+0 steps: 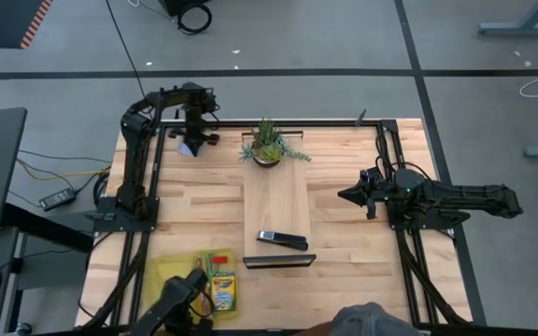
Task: Pack school essentials
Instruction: Put the blue sticky note into the yellow supply box
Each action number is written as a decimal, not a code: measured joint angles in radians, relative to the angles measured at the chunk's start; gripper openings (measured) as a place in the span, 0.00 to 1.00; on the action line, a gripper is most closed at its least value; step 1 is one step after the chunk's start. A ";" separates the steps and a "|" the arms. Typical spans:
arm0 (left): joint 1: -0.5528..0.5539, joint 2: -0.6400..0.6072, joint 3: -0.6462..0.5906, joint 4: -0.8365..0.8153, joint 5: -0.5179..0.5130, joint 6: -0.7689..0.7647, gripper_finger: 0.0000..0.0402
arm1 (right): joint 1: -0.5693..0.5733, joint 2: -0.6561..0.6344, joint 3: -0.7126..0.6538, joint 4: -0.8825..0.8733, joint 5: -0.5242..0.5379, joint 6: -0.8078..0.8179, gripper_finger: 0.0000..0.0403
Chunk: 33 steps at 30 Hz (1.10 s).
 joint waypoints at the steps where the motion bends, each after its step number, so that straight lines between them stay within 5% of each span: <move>1: -0.008 -0.002 0.000 -0.003 0.020 0.026 0.02 | 0.000 0.000 0.000 0.000 0.000 0.000 0.01; 16: -0.011 -0.149 0.000 0.033 -0.242 -0.029 0.04 | 0.000 0.000 0.000 0.000 0.000 0.000 0.01; 29: 0.088 -0.224 -0.002 0.160 -0.205 -0.006 0.39 | 0.000 0.000 0.000 0.000 0.000 0.000 0.01; 33: 0.090 -0.255 -0.092 0.252 -0.150 -0.013 0.44 | 0.000 0.000 0.000 0.000 0.000 0.000 0.01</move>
